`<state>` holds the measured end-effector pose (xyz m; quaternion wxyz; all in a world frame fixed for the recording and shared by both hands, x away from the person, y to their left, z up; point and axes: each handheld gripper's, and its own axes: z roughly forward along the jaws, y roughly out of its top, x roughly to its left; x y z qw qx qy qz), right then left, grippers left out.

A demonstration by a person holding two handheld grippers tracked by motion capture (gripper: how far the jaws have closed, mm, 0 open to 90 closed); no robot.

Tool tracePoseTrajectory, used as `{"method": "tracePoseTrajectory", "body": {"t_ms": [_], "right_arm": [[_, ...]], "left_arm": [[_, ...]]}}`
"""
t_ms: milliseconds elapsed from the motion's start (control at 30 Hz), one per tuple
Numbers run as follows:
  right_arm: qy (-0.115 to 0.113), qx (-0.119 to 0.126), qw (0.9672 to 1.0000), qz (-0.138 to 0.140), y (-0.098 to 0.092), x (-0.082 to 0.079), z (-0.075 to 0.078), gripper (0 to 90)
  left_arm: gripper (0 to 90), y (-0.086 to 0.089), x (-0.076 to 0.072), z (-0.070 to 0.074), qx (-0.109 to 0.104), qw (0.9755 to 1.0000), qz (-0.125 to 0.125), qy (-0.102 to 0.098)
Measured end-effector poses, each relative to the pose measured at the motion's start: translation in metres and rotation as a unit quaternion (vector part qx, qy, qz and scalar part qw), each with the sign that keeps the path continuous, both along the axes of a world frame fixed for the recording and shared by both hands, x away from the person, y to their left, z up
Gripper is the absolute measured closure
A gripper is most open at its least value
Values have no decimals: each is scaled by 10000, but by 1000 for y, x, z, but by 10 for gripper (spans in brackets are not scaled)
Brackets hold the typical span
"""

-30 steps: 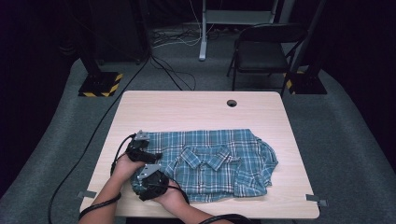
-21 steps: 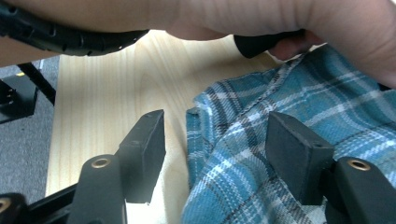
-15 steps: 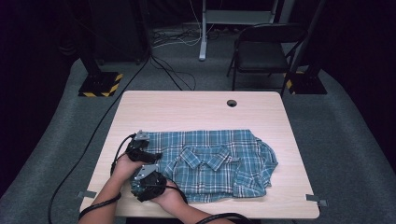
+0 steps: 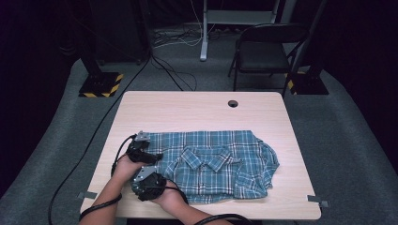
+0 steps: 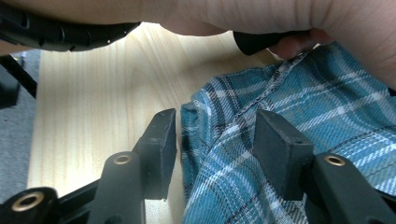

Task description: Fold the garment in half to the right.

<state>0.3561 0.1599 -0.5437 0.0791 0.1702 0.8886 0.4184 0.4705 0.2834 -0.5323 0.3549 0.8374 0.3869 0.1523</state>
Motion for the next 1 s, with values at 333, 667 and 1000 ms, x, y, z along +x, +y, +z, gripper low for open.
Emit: {"method": "tracePoseTrajectory", "body": {"t_ms": [333, 667, 1000], "right_arm": [[-219, -129, 9997, -3, 2, -3, 0, 520], [-258, -131, 9993, -237, 0, -2, 1, 694], [155, 62, 9990, -403, -6, 11, 2, 857]], "left_arm": [[110, 0, 0, 0, -9, 10000, -2, -3], [110, 0, 0, 0, -7, 10000, 3, -9], [115, 0, 0, 1, -9, 10000, 35, 21]]}}
